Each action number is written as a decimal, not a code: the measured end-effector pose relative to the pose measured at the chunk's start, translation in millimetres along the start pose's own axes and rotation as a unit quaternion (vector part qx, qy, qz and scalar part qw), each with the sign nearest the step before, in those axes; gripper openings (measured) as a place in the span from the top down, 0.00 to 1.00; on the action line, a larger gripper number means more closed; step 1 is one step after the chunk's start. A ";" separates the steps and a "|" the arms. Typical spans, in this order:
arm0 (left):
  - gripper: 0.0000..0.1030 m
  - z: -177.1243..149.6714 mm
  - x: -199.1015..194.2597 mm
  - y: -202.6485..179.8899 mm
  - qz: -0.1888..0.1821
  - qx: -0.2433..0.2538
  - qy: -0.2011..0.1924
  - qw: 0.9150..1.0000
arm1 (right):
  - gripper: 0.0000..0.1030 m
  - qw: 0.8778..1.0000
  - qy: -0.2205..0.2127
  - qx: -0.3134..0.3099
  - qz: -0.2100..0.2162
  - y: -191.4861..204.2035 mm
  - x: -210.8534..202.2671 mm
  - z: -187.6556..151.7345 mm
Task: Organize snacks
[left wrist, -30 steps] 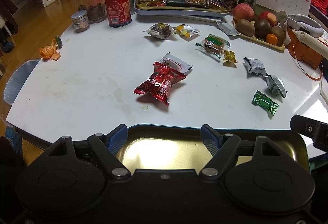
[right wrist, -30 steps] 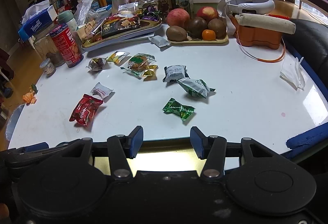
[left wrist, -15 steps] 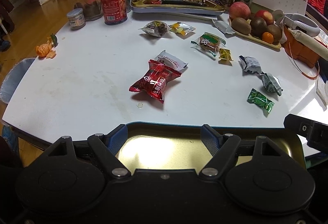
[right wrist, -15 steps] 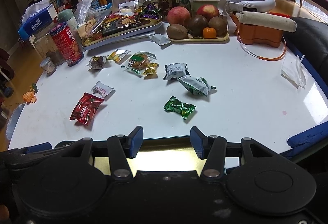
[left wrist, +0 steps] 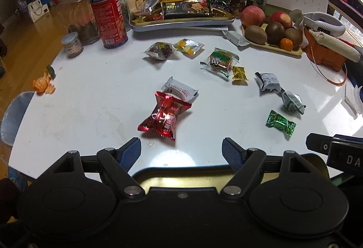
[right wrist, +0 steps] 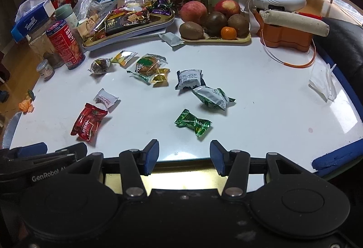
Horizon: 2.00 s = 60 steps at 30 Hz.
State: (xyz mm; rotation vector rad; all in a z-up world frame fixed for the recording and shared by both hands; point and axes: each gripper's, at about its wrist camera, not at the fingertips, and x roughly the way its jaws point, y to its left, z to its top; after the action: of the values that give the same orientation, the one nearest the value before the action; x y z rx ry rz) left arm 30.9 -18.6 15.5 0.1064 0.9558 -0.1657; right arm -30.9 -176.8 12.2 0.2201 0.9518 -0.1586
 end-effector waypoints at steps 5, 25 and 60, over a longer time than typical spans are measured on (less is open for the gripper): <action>0.24 13.9 0.7 4.8 0.009 0.010 0.000 1.000 | 0.49 1.000 0.002 0.017 0.003 -6.1 1.0 15.6; 0.24 3.7 -13.7 7.4 0.000 -0.003 0.037 0.999 | 0.49 1.000 0.019 0.014 0.004 -7.7 -11.6 14.6; 0.30 68.3 106.7 32.0 -0.010 0.000 0.160 0.987 | 0.50 0.995 0.101 -0.001 -0.004 -1.1 116.5 127.4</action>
State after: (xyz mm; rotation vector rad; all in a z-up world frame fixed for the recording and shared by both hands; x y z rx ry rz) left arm 152.1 -8.3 -32.3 0.1261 1.2769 -0.1713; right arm 135.8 -214.8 -12.0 0.2335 1.1540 -0.1435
